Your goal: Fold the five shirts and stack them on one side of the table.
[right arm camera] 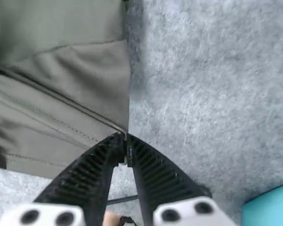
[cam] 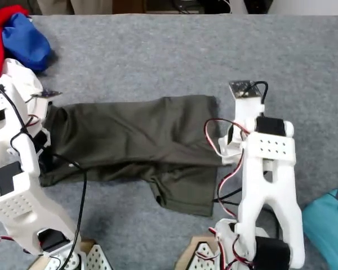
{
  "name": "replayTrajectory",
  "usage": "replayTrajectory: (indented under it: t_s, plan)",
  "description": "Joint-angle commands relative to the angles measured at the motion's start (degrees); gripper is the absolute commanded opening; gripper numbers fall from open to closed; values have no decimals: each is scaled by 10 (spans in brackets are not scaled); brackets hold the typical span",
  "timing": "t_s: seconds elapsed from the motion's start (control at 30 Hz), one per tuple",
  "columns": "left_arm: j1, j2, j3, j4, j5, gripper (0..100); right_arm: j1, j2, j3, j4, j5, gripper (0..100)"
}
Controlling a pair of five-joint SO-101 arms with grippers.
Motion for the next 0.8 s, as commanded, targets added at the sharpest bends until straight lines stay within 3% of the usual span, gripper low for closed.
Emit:
replayTrajectory:
  t_s: [0.0,0.33,0.77]
  plan:
    - [-9,-33,8,10,-19,18,8,-22,31,4,1,5]
    - [-46,-33,-24,10,-32,18,11,-24,73,8,1,5]
    - [-43,-29,-18,10,-33,18,11,-24,76,8,1,5]
